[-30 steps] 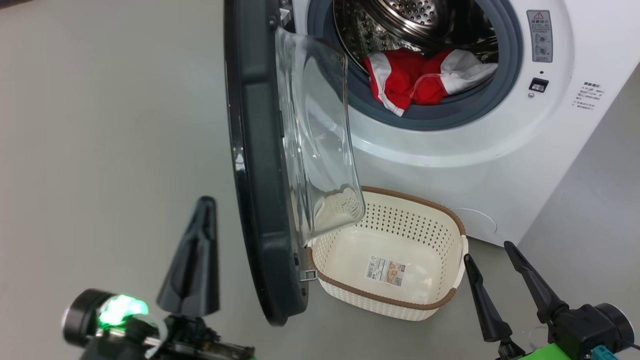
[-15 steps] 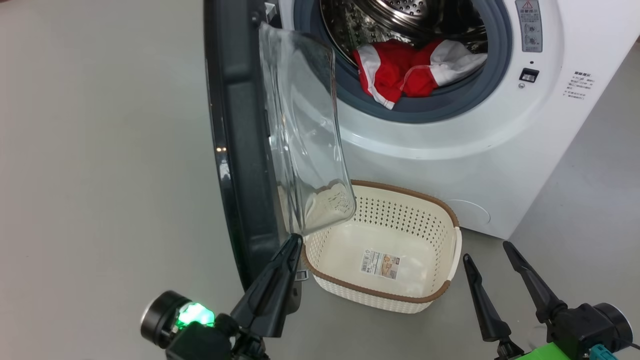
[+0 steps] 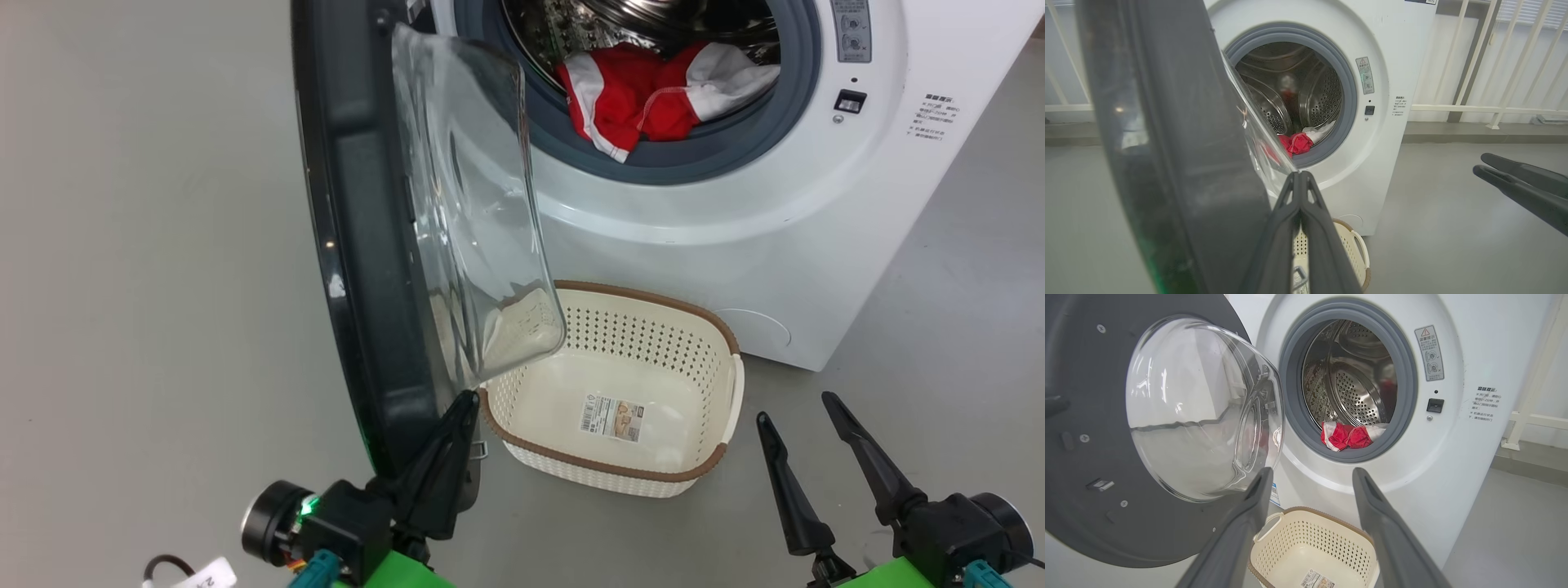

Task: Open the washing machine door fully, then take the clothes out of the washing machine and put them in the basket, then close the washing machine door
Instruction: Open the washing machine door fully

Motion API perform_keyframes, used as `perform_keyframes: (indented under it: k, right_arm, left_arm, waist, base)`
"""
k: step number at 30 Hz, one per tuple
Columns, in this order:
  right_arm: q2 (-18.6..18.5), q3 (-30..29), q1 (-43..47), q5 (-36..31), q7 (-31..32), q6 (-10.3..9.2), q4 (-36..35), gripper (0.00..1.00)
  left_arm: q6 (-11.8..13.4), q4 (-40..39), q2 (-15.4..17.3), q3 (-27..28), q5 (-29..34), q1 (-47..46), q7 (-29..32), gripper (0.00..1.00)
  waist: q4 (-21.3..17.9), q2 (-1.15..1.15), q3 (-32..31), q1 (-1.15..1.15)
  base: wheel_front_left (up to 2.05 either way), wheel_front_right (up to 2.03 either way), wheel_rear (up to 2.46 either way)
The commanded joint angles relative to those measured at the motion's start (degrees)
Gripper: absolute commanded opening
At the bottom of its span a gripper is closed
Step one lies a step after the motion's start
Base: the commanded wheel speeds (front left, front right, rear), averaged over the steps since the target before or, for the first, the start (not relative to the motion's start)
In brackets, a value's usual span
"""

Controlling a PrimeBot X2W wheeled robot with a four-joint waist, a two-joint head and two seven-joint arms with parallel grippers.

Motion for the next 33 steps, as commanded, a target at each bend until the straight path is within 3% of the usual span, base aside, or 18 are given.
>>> perform_keyframes:
  k: [1, 23, 33]
  right_arm:
    - [-0.27, 1.1, -2.82, 0.28, -0.35, 0.28, -1.27, 1.0]
    - [-0.27, 1.45, -2.7, 0.96, -0.75, 0.28, -0.64, 1.0]
    - [-0.27, 1.94, -2.95, 0.87, -0.55, 0.28, -0.47, 1.0]
  left_arm:
    - [0.7, -0.96, 0.3, 2.46, -0.37, -2.26, 0.26, 0.0]
    - [6.37, -0.99, 2.81, 8.59, -2.26, 1.7, 0.17, 0.0]
    - [8.28, 0.44, 3.97, 12.1, -3.61, 1.87, -0.48, 0.0]
  waist:
    - [-0.04, 0.0, 0.05, 0.0]
    - [4.74, 0.0, 0.43, 0.0]
    - [5.01, 0.0, 0.83, 0.0]
  base:
    - [0.0, 0.0, 0.0]
    - [0.0, 0.0, 0.0]
    - [0.0, 0.0, 0.0]
